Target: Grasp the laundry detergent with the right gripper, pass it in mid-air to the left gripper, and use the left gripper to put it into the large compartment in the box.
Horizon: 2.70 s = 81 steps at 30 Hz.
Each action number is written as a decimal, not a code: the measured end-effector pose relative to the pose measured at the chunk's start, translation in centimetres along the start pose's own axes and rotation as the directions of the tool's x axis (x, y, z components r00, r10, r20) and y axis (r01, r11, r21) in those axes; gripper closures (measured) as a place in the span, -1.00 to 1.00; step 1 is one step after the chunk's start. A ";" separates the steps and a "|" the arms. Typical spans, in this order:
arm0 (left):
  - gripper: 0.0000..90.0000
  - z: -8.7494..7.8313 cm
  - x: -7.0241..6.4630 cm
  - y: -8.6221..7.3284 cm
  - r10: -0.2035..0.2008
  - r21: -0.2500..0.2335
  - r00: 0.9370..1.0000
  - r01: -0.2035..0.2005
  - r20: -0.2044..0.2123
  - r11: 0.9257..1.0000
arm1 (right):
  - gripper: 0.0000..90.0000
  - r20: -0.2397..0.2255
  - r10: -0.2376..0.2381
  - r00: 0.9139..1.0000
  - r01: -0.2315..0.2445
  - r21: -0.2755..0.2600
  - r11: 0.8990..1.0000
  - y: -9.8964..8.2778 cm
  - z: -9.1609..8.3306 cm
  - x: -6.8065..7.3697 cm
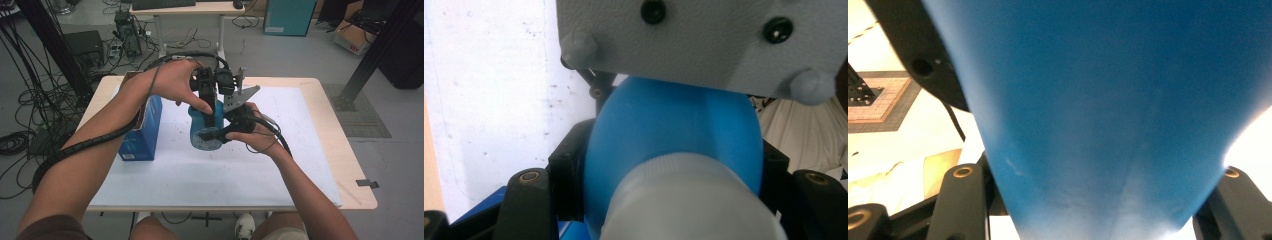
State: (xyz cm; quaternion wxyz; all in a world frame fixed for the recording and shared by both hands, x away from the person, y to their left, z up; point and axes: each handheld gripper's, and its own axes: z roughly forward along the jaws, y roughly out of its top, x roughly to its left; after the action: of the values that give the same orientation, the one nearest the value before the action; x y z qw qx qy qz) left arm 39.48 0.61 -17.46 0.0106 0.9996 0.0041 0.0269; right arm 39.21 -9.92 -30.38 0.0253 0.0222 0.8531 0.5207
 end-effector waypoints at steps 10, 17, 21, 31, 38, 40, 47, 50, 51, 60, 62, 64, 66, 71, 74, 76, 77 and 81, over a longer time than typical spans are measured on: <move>-0.19 0.0 0.0 0.0 -0.011 -0.003 1.000 0.011 0.009 1.000 | -0.27 0.013 0.002 1.000 -0.002 -0.032 0.999 0.0 0.0 -0.1; -0.20 -0.2 0.3 -0.1 0.000 0.018 1.000 0.000 0.005 1.000 | -0.69 0.053 0.009 0.999 -0.008 -0.014 1.000 -0.2 -0.4 0.0; -0.20 -0.3 0.5 -0.3 -0.011 0.020 1.000 0.011 0.006 1.000 | -0.88 0.061 0.029 0.998 -0.029 -0.009 1.000 -0.4 -0.7 0.2; -0.20 -0.1 0.8 -0.7 -0.057 0.021 0.998 0.057 -0.020 0.998 | -0.99 0.199 0.031 0.980 -0.054 0.110 0.992 -1.8 -2.2 0.4; -0.19 -0.5 1.5 -1.6 -0.146 0.031 0.989 0.146 -0.016 0.989 | -0.99 0.254 0.130 0.958 -0.172 0.150 0.974 -2.9 -4.6 1.3; -0.19 -0.8 1.7 -1.9 -0.173 0.028 0.985 0.173 -0.021 0.984 | -0.99 0.284 0.132 0.950 -0.184 0.168 0.968 -3.3 -5.5 1.4; -0.19 -2.4 2.2 -3.4 -0.373 0.028 0.927 0.374 -0.048 0.927 | -0.99 0.358 0.167 0.919 -0.250 0.200 0.947 -4.4 -8.9 1.6; -0.19 -3.4 2.7 -4.1 -0.444 0.021 0.895 0.445 -0.049 0.895 | -0.99 0.388 0.177 0.905 -0.276 0.215 0.937 -4.7 -10.2 1.9; -0.19 -3.6 2.7 -4.3 -0.471 0.008 0.881 0.472 -0.048 0.882 | -0.99 0.395 0.176 0.902 -0.279 0.222 0.934 -4.8 -10.6 2.0; -0.19 -8.1 4.4 -7.4 -0.680 -0.060 0.730 0.678 -0.069 0.733 | -0.99 0.445 0.187 0.876 -0.324 0.253 0.912 -5.7 -13.2 2.5; -0.19 -9.7 4.8 -8.4 -0.733 -0.078 0.676 0.729 -0.072 0.680 | -0.99 0.452 0.194 0.870 -0.336 0.257 0.906 -5.8 -13.7 2.5; -0.19 -10.6 5.0 -9.0 -0.764 -0.087 0.641 0.759 -0.073 0.645 | -0.99 0.460 0.192 0.867 -0.338 0.261 0.904 -5.9 -14.2 2.5; -0.19 -11.4 5.1 -9.5 -0.792 -0.088 0.606 0.787 -0.072 0.610 | -0.99 0.460 0.189 0.867 -0.339 0.267 0.902 -6.0 -14.5 2.5; -0.19 -13.7 5.6 -11.3 -0.863 -0.100 0.497 0.858 -0.090 0.504 | -0.99 0.474 0.189 0.860 -0.351 0.280 0.893 -6.1 -15.3 2.6; -0.19 -14.7 5.9 -12.7 -0.902 -0.121 0.424 0.895 -0.075 0.430 | -0.99 0.479 0.187 0.857 -0.352 0.281 0.893 -6.0 -15.7 2.7; -0.19 -15.3 6.1 -13.9 -0.923 -0.125 0.379 0.915 -0.066 0.385 | -0.99 0.484 0.190 0.854 -0.355 0.274 0.894 -6.0 -15.9 2.8; -0.19 -15.4 6.1 -14.2 -0.935 -0.128 0.351 0.926 -0.055 0.355 | -0.99 0.484 0.191 0.854 -0.353 0.270 0.896 -6.1 -16.0 2.8; -0.19 -15.7 6.3 -16.0 -0.965 -0.132 0.258 0.956 -0.043 0.262 | -0.99 0.483 0.191 0.854 -0.354 0.272 0.895 -6.3 -16.3 2.9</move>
State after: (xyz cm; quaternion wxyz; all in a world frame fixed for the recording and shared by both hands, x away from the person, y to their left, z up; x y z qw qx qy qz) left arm 44.83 17.04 -1.80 0.0639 0.7874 0.6089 0.0722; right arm 35.13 -27.05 -28.63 0.1398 0.2670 0.8912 0.3390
